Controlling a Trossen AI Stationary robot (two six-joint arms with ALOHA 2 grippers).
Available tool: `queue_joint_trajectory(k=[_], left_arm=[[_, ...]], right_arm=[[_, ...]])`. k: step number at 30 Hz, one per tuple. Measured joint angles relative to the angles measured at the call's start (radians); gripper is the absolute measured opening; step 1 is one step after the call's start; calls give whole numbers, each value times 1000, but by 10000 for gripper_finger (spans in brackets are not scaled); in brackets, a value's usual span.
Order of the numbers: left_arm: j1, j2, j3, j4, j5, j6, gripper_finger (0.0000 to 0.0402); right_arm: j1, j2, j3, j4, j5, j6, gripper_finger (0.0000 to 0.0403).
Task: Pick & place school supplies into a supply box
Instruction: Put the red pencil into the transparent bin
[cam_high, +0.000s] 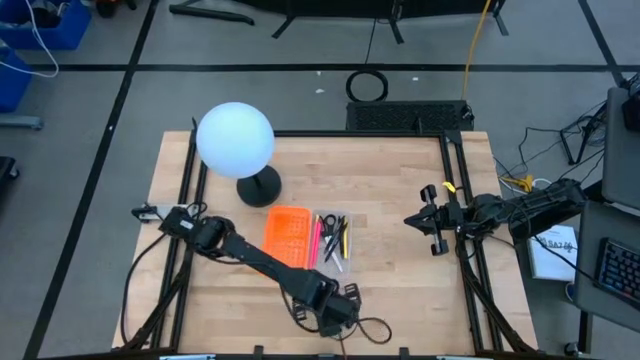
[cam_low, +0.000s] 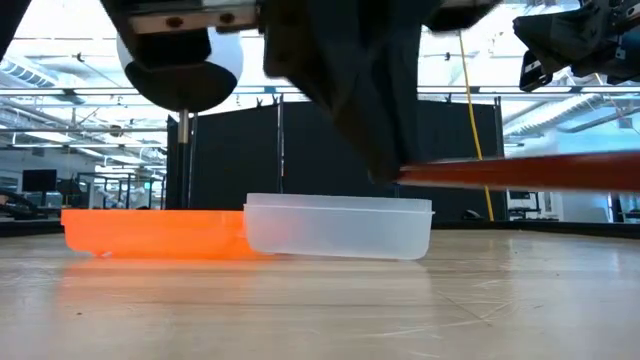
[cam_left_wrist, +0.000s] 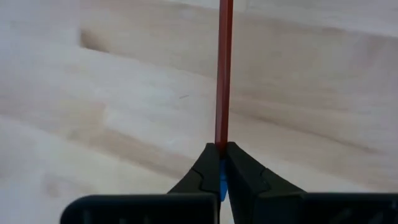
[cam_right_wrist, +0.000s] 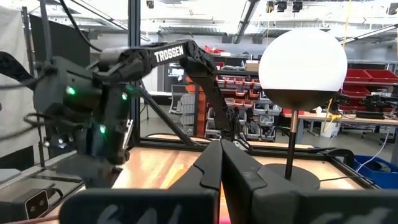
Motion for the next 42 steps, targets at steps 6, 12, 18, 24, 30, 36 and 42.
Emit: queue_joint_trajectory(k=[6, 12, 18, 24, 30, 36, 42], left_arm=[[14, -4, 74, -154, -171, 49, 14], [34, -4, 176, -320, -240, 112, 9], [90, -8, 249, -438, -242, 109, 11], [158, -79, 234, -545, -280, 100, 9], [212, -169, 231, -585, -257, 143, 6], [279, -223, 162, -562, -184, 262, 3], [340, -222, 31, -433, -177, 428, 3]], right_arm=[[0, 0, 0, -3, -2, 42, 0], [0, 0, 0, -20, -3, 45, 0], [0, 0, 0, -26, -3, 46, 0], [0, 1, 0, -60, -3, 56, 0], [0, 10, 0, -77, -2, 57, 0], [0, 34, 0, -79, -1, 102, 0], [0, 47, 0, -49, 2, 70, 0]])
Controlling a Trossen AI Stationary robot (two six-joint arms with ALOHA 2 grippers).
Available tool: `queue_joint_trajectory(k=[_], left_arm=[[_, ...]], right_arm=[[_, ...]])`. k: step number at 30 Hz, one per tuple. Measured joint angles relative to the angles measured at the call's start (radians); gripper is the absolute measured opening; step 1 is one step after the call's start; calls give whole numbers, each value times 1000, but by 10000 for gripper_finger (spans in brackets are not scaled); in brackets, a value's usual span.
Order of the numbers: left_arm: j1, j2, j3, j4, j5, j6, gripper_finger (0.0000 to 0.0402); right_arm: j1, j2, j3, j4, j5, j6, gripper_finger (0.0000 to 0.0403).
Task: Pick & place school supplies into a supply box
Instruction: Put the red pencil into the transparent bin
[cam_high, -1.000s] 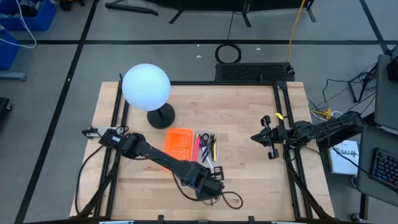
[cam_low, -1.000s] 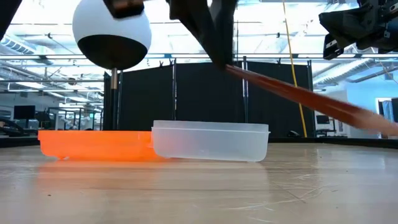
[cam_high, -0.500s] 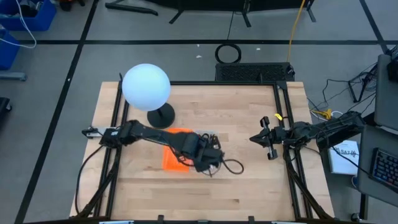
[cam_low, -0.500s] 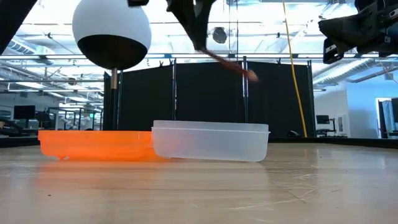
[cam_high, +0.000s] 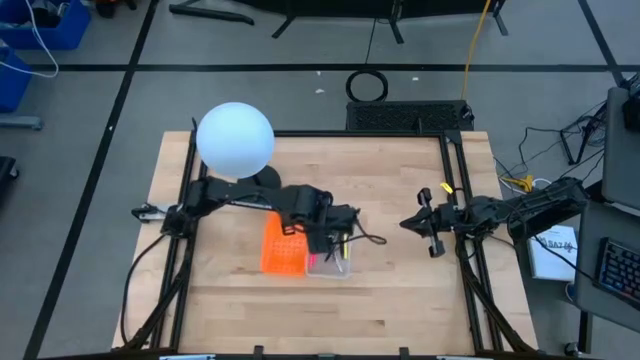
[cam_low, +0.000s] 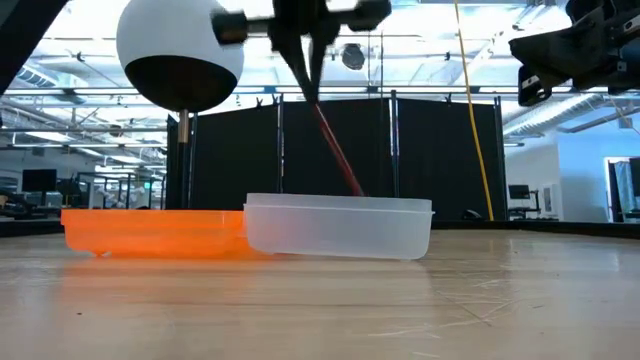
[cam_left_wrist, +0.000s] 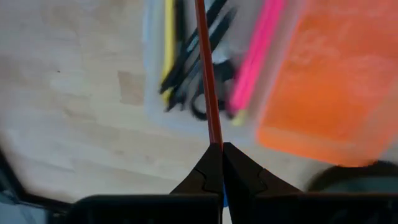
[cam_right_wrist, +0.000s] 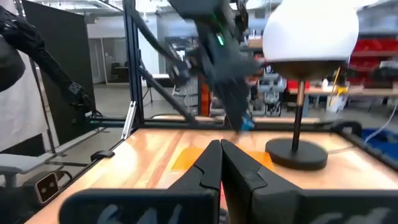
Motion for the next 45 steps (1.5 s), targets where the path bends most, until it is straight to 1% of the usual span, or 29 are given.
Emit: queue_joint_trajectory(k=[4, 8, 12, 16, 19, 24, 26, 30, 33, 35, 38, 40, 45], left_arm=[[38, 2, -87, 164, 4, 121, 9], [71, -1, -146, 248, 11, 223, 8], [119, 1, -158, 261, 15, 252, 5], [161, -8, -156, 277, 74, 271, 10], [175, -28, -152, 294, 117, 301, 4], [174, -74, -152, 266, 142, 334, 8], [168, -107, -152, 241, 190, 343, 5], [154, -149, -151, 211, 336, 406, 8], [156, -155, -151, 162, 475, 488, 5], [157, -155, -152, 105, 541, 538, 4], [156, -150, -201, 93, 623, 612, 7], [156, -145, -252, 113, 649, 665, 5], [157, -146, -383, 269, 623, 685, 7]], right_arm=[[0, -1, 0, 20, 1, -57, 0], [0, 0, 0, 12, 1, -94, 0], [0, 0, 0, 10, 1, -138, 0], [0, 0, 0, 7, 1, -149, 0], [0, 0, 0, 7, 1, -149, 0], [0, 0, 0, 8, -1, -98, 0], [0, 0, 0, 4, -1, -80, 0], [0, 7, 0, 2, -2, -68, 0], [0, 10, 0, 11, -2, -68, 0], [0, 10, 0, 31, -2, -68, 0], [0, 9, 0, 71, -2, -69, 0], [0, 9, 0, 95, -2, -68, 0], [0, 10, 0, 118, -2, -54, 0]])
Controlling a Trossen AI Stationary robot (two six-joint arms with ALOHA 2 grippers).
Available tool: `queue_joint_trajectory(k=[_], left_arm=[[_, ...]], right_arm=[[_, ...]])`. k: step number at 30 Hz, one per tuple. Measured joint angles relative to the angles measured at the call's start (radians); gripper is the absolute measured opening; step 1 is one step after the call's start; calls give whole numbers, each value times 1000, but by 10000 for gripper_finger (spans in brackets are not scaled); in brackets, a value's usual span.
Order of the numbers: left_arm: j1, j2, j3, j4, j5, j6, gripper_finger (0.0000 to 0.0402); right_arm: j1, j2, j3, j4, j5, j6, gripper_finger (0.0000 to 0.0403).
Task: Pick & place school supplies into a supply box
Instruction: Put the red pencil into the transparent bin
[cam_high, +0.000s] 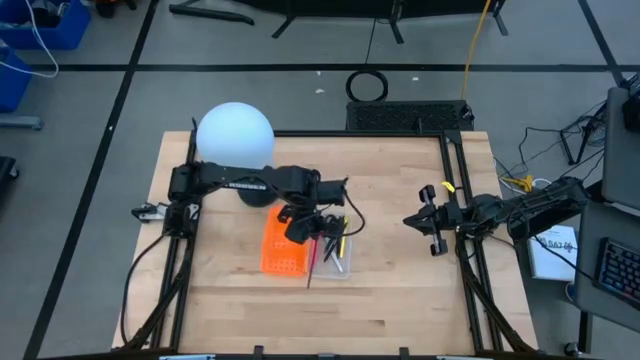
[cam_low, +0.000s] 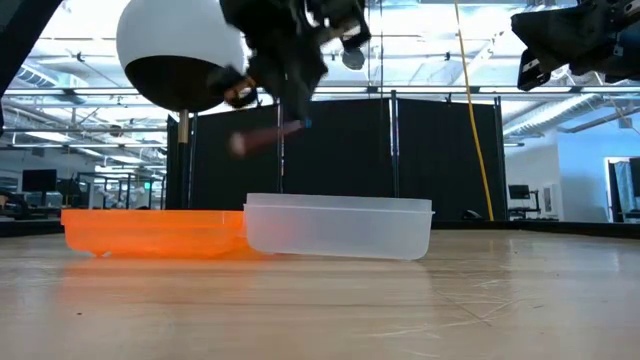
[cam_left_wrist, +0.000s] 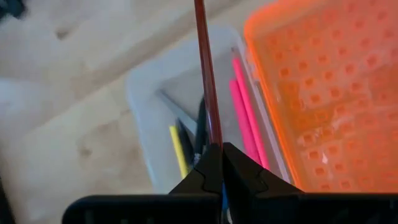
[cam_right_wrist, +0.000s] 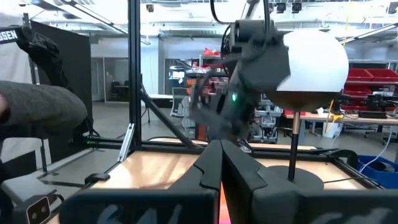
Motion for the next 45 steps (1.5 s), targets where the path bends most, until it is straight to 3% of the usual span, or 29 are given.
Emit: queue_joint_trajectory(k=[8, 20, 35, 45], left_arm=[[26, 0, -49, 101, -44, 45, 8], [103, 1, -50, 128, 18, 103, 5], [179, 1, -133, 187, 58, 143, 6], [168, 1, -234, 242, 74, 144, 6]], right_arm=[[0, 0, 0, -5, 0, -16, 0], [0, 2, 0, -37, 0, -17, 0], [0, 1, 0, -34, 3, -17, 0], [0, 8, 0, -34, 4, -27, 0]])
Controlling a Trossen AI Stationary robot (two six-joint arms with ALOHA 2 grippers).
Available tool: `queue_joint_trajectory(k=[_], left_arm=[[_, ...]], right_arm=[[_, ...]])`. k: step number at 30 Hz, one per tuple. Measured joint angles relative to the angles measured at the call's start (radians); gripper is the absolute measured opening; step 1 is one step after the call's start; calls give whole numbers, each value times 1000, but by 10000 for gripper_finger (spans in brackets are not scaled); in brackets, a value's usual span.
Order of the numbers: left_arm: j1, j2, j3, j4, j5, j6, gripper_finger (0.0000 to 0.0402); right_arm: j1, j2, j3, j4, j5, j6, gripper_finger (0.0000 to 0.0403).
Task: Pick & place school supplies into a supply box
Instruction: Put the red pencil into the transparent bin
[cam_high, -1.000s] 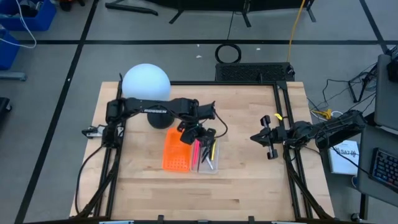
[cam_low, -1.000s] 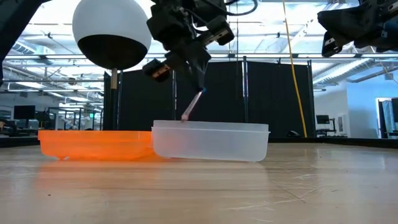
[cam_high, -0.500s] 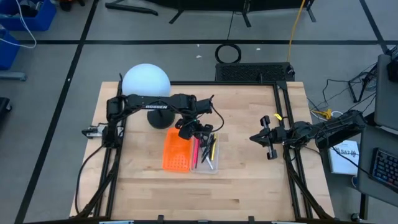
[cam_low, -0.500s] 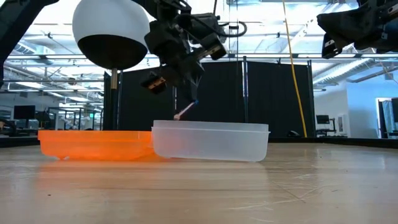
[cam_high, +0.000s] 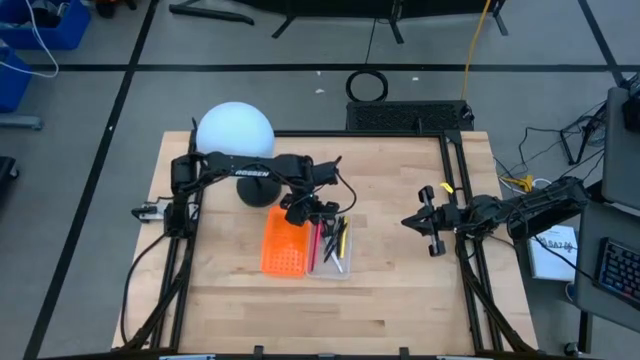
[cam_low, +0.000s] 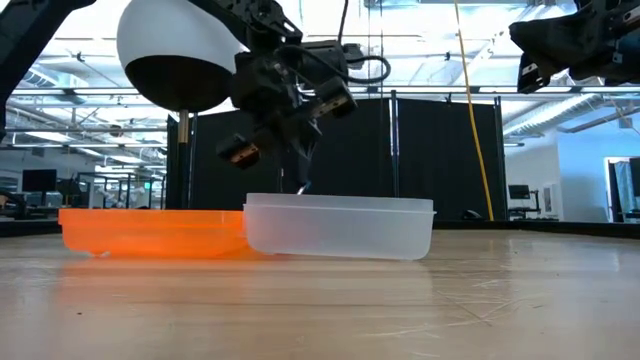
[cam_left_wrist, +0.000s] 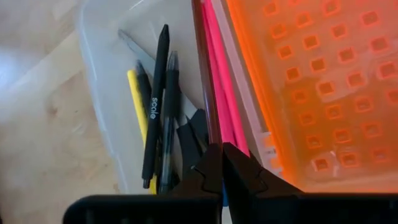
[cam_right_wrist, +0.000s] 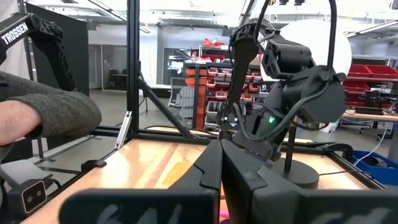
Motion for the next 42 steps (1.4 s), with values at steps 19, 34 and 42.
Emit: queue_joint_trajectory(k=[19, 34, 42], left_arm=[[11, -1, -89, 140, -10, -41, 27], [-8, -1, -89, 159, -61, -198, 63], [-15, -1, -88, 205, -82, -236, 120]], right_arm=[[0, 17, 0, 0, 1, 17, 0], [0, 17, 0, 0, 0, 36, 0], [0, 17, 0, 0, 0, 36, 0]])
